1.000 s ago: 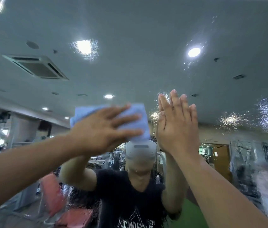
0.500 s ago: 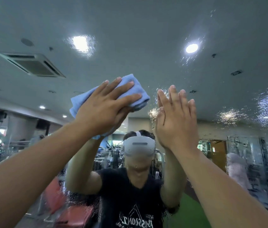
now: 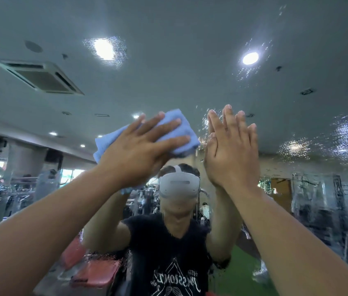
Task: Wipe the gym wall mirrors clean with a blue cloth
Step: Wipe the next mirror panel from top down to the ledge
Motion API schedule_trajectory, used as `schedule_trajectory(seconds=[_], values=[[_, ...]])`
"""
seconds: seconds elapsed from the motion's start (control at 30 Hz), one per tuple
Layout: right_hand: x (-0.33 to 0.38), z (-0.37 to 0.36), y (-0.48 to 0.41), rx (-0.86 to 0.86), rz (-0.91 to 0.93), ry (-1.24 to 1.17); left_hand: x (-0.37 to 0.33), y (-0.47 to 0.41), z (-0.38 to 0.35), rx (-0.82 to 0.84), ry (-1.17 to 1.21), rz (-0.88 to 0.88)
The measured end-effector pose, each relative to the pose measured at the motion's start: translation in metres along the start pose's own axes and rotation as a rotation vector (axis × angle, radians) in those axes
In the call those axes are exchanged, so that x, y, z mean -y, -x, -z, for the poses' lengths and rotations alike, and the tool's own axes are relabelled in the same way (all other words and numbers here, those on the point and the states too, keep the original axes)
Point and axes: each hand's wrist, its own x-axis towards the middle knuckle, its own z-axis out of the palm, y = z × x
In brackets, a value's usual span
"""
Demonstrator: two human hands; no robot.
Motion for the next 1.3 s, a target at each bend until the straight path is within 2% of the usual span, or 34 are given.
schedule_trajectory(seconds=[0.07, 0.17, 0.3, 0.4, 0.47, 0.6, 0.67, 0.77, 0.87, 1.03, 1.23, 1.3], values=[[0.000, -0.001, 0.000, -0.006, 0.005, -0.004, -0.006, -0.012, -0.001, -0.024, 0.026, 0.151], [0.000, 0.000, 0.001, -0.003, 0.003, -0.009, -0.017, -0.012, -0.006, -0.059, -0.005, 0.196], [0.000, 0.002, 0.001, 0.013, 0.006, -0.011, -0.031, 0.008, -0.006, -0.083, -0.003, 0.083], [0.001, 0.004, -0.001, 0.025, 0.022, -0.005, -0.040, 0.029, -0.005, -0.005, -0.017, -0.051], [0.000, 0.005, -0.002, 0.064, 0.036, -0.003, -0.031, 0.030, -0.001, 0.044, -0.062, -0.069], [-0.010, 0.016, -0.004, 0.186, 0.078, -0.043, -0.010, 0.006, 0.005, 0.015, -0.027, 0.211], [-0.016, 0.024, 0.002, 0.196, 0.104, -0.072, -0.011, -0.001, 0.003, 0.039, -0.001, 0.290], [-0.025, 0.033, 0.023, 0.169, 0.114, -0.085, -0.022, 0.004, -0.002, 0.084, -0.031, 0.269], [-0.038, 0.040, 0.041, 0.204, 0.108, -0.046, -0.040, 0.017, 0.000, 0.018, -0.038, 0.211], [-0.066, 0.045, 0.047, 0.177, 0.044, 0.073, -0.035, 0.016, 0.002, 0.026, -0.029, 0.164], [-0.081, 0.033, 0.058, 0.176, 0.052, 0.117, -0.024, -0.024, -0.002, -0.100, -0.022, 0.375], [-0.080, 0.030, 0.058, 0.150, 0.050, 0.113, -0.025, -0.033, -0.007, -0.046, -0.047, 0.435]])
